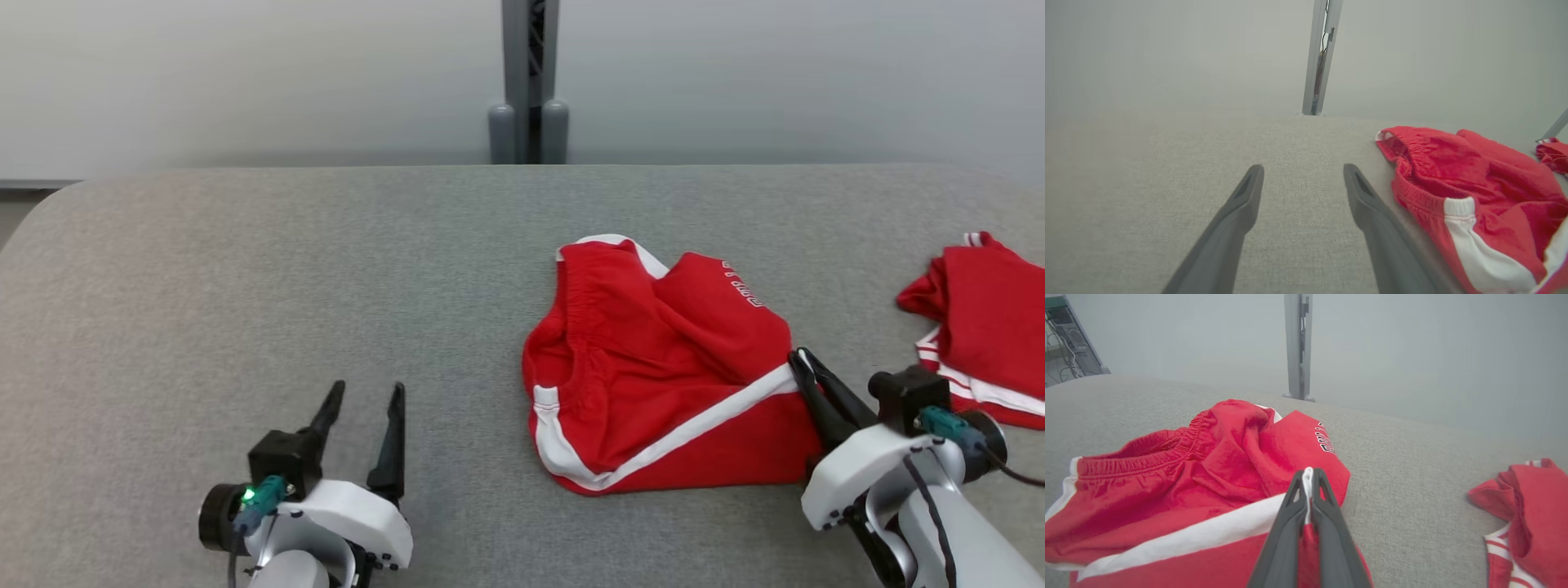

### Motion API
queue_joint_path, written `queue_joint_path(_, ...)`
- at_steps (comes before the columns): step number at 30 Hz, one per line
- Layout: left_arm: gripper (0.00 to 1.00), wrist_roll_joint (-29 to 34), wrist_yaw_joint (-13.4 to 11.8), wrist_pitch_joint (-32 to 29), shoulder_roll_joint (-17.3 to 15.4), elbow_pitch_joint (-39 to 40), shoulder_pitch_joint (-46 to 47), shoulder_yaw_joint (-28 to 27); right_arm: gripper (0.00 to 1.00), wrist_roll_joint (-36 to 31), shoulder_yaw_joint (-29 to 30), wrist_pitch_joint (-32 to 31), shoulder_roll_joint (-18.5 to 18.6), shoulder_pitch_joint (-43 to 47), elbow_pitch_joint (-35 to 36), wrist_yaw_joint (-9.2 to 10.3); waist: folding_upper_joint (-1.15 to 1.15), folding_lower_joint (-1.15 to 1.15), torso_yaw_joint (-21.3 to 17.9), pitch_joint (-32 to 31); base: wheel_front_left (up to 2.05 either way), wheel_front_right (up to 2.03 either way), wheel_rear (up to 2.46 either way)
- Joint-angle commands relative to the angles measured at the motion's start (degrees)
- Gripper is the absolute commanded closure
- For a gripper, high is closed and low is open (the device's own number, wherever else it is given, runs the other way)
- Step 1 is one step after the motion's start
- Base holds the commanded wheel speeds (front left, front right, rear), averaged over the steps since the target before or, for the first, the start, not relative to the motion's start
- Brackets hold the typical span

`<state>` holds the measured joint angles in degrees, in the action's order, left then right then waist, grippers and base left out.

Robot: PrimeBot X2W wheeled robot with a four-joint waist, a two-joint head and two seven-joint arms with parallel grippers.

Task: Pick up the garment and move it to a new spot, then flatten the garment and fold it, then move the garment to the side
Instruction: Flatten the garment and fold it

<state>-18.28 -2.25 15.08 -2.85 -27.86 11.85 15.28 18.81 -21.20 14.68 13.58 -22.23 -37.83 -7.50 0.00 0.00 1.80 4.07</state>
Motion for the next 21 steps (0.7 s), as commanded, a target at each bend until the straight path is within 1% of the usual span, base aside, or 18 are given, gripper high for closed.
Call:
queue_joint_path(1,0.00,-0.2,0.7,0.0,-0.1,-1.2,1.2,0.9,1.00,-0.5,0.8,0.3,-0.2,1.7,1.2,0.01,0.00,0.00,-1.6,-0.1,0.00,0.00,0.00)
queue_joint_path(4,0.00,-2.2,3.5,0.0,-0.1,-5.0,2.7,3.9,1.00,-1.6,3.4,0.5,-1.5,5.0,5.4,0.01,0.00,0.00,-3.6,-0.3,0.00,0.00,0.00)
queue_joint_path(6,0.00,-4.2,5.7,0.0,-0.2,-6.9,3.7,6.3,1.00,-2.6,4.4,0.5,-2.3,7.0,6.9,0.01,0.00,0.00,-5.0,-0.4,0.00,0.00,0.00)
queue_joint_path(8,0.00,-5.8,7.0,0.0,-0.2,-8.6,4.9,8.8,1.00,-3.7,5.0,0.5,-2.8,8.0,7.8,0.01,0.00,0.00,-6.1,-0.4,0.00,0.00,0.00)
queue_joint_path(14,0.00,-10.6,8.7,-1.8,-0.2,-13.7,8.6,14.8,1.00,-5.0,4.6,0.5,-4.5,8.5,8.5,0.01,0.00,0.00,-9.0,-0.4,0.00,0.00,0.00)
queue_joint_path(17,0.00,-15.5,9.2,-3.3,-0.2,-14.7,9.6,16.3,1.00,-5.0,4.1,0.5,-5.0,8.1,8.2,0.01,0.00,0.00,-10.0,-0.3,0.00,0.00,0.00)
queue_joint_path(21,0.00,-19.7,9.5,-4.5,-0.2,-16.4,11.1,17.7,1.00,-5.0,3.4,0.6,-5.2,7.6,7.9,0.01,0.00,0.00,-10.8,-0.2,0.00,0.00,0.00)
